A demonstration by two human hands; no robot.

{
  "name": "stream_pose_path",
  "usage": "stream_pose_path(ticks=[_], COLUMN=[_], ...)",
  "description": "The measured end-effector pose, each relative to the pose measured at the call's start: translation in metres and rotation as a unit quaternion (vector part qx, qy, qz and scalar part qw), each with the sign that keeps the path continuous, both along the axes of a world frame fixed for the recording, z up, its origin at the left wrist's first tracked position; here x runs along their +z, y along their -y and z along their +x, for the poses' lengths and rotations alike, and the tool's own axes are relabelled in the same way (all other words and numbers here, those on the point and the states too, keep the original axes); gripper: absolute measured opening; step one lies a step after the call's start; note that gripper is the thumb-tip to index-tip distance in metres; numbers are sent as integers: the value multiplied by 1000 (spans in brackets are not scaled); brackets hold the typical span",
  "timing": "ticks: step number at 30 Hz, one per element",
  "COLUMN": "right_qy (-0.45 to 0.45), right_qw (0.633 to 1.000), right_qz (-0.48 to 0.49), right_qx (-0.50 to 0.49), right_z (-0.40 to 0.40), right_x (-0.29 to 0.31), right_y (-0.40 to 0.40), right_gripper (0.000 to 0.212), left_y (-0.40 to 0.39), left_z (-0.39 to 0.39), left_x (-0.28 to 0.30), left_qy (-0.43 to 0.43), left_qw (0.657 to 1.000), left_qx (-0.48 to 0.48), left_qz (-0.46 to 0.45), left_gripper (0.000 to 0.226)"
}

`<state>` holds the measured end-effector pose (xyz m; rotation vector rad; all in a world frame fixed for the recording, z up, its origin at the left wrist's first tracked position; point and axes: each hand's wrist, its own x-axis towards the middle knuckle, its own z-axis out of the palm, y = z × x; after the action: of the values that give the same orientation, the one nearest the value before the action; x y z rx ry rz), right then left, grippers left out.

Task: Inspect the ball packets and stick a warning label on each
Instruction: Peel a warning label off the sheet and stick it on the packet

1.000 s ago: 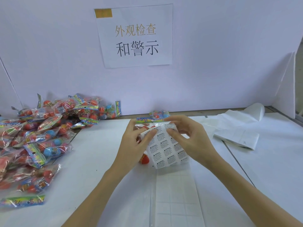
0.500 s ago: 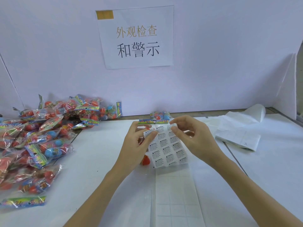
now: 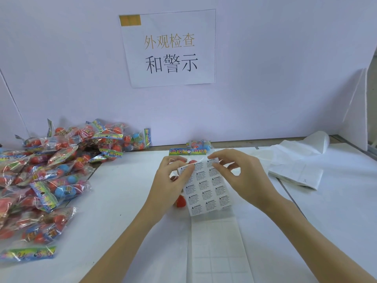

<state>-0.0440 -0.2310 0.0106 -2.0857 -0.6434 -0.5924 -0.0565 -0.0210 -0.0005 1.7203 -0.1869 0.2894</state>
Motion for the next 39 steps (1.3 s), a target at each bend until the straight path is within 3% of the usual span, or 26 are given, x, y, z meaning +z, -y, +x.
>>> stream_pose_path(ticks=[7, 16, 21, 24, 26, 29, 30, 35, 39], right_qy=[116, 133, 70, 5, -38, -97, -109, -170, -170], right_qw=[992, 988, 996, 986, 978, 965, 963, 939, 943], right_qz=[-45, -72, 49, 160, 200, 236, 239, 274, 256], right_qx=[12, 27, 37, 52, 51, 54, 57, 119, 126], right_z=[1, 1, -5, -4, -3, -2, -3, -8, -13], right_x=[-1, -1, 5, 11, 12, 12, 12, 11, 13], right_y=[3, 4, -3, -4, -2, -2, -2, -10, -15], right_gripper=[31, 28, 11, 14, 20, 25, 25, 28, 37], left_y=[0, -1, -4, -6, -9, -21, -25, -26, -22], left_z=[3, 6, 6, 7, 7, 9, 9, 6, -1], left_x=[-4, -7, -8, -6, -1, 6, 8, 10, 15], left_qy=[-61, -74, -68, -15, 33, 127, 140, 108, 160], left_qw=[997, 993, 995, 995, 991, 975, 972, 984, 983], left_qx=[8, 30, 46, 101, 132, 184, 189, 44, 24], left_qz=[-55, -84, -57, 15, -3, -9, -9, -138, -82], left_gripper=[21, 18, 21, 34, 42, 5, 17, 32, 37])
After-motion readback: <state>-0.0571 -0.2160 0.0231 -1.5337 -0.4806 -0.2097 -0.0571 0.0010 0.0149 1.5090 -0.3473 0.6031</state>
